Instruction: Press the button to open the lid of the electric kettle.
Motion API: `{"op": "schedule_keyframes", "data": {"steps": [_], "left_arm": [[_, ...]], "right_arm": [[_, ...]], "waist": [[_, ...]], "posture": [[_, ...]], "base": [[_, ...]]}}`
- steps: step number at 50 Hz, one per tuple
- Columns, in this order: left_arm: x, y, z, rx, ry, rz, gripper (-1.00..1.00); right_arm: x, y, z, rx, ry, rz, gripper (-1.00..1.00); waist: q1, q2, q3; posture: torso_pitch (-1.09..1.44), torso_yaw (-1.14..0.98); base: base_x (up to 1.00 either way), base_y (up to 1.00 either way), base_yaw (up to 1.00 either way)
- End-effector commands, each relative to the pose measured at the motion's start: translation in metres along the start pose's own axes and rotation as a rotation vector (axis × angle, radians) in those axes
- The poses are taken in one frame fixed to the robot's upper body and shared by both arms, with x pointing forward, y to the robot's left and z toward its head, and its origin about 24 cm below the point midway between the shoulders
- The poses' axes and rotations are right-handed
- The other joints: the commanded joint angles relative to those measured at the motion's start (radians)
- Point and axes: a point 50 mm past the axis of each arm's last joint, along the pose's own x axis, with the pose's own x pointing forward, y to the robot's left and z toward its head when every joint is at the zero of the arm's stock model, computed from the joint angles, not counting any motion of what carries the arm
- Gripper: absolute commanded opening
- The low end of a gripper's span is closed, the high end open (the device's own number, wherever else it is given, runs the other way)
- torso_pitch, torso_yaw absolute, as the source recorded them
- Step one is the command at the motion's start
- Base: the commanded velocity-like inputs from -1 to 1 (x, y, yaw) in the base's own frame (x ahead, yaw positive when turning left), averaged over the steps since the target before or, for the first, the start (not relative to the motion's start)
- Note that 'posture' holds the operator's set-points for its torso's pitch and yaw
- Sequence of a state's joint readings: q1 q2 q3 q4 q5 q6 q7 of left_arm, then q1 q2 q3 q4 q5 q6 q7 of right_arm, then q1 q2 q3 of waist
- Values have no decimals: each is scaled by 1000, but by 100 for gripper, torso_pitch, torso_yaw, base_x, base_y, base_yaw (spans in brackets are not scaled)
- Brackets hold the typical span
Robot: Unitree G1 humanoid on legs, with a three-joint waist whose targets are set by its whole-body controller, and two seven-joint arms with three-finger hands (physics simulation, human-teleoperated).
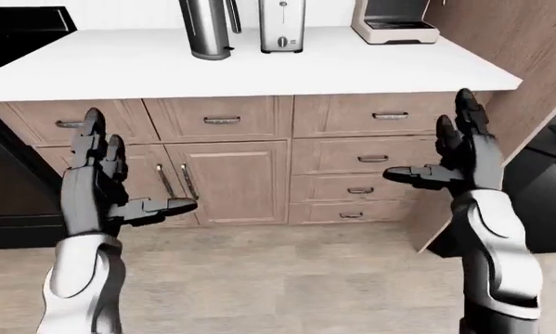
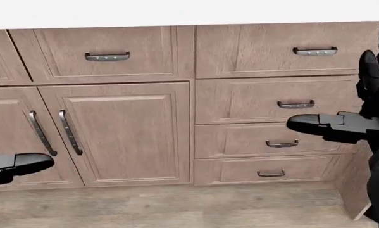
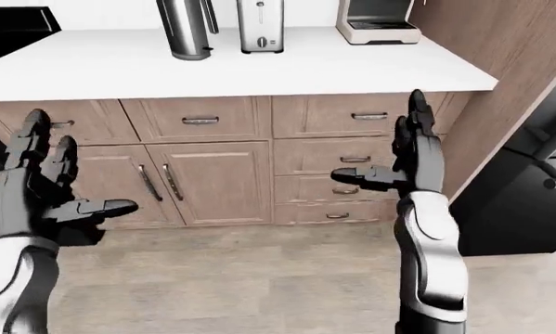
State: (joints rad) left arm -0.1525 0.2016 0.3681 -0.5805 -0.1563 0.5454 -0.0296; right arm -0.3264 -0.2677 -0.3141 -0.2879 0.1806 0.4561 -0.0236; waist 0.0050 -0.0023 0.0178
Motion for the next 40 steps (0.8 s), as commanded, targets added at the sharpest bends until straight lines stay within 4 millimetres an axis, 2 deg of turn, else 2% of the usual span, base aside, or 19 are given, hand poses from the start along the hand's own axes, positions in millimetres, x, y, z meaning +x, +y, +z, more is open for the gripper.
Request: {"op": "schedule_keyframes", "data": {"steps": [1, 9, 16, 17, 19, 26, 30, 33, 34, 36, 37, 40], "left_arm": [[1, 5, 19, 5, -68, 8, 100], [2, 24, 48, 32, -125, 51, 100], [0, 36, 67, 72, -163, 80, 100], [0, 42, 71, 79, -169, 96, 100], [1, 50, 72, 84, -175, 124, 100], [0, 71, 74, 81, -177, 188, 100], [-2, 75, 79, 92, -187, 206, 100], [-2, 74, 82, 99, -199, 211, 100], [-3, 74, 82, 98, -201, 212, 100], [-3, 75, 84, 97, -202, 213, 100], [-4, 76, 84, 97, -203, 214, 100], [-3, 76, 84, 98, -202, 214, 100]], "right_arm": [[3, -3, 30, -3, -110, 3, 100], [11, -22, 65, -6, -171, -36, 100], [13, -30, 81, -19, -208, -48, 100], [14, -33, 85, -18, -215, -55, 100], [15, -39, 89, -17, -224, -71, 100], [17, -49, 99, -16, -241, -103, 100], [17, -53, 101, -20, -248, -111, 100], [17, -53, 102, -20, -249, -109, 100], [17, -53, 102, -21, -250, -108, 100], [17, -52, 102, -22, -251, -107, 100], [17, -53, 102, -22, -251, -106, 100], [17, -53, 103, -21, -251, -107, 100]], "waist": [[0, -2, -17], [-2, -1, -2], [-1, 0, 6], [-2, 4, -14], [-4, 7, 6], [-8, 4, 15], [-10, 24, 15], [-4, 60, 41], [-1, 38, 40], [-4, 44, 39], [-2, 40, 34], [3, 5, 28]], "posture": [[0, 0], [0, 0], [0, 0], [0, 0], [0, 0], [0, 0], [0, 0], [0, 0], [0, 0], [0, 0], [0, 0], [0, 0]], "base": [[0, 0, 0], [0, 0, 0], [0, 0, 0], [6, 0, 0], [7, 0, 0], [6, 0, 0], [10, 0, 0], [25, 0, 0], [30, 0, 0], [30, 2, 0], [30, 3, 0], [31, 5, 0]]}}
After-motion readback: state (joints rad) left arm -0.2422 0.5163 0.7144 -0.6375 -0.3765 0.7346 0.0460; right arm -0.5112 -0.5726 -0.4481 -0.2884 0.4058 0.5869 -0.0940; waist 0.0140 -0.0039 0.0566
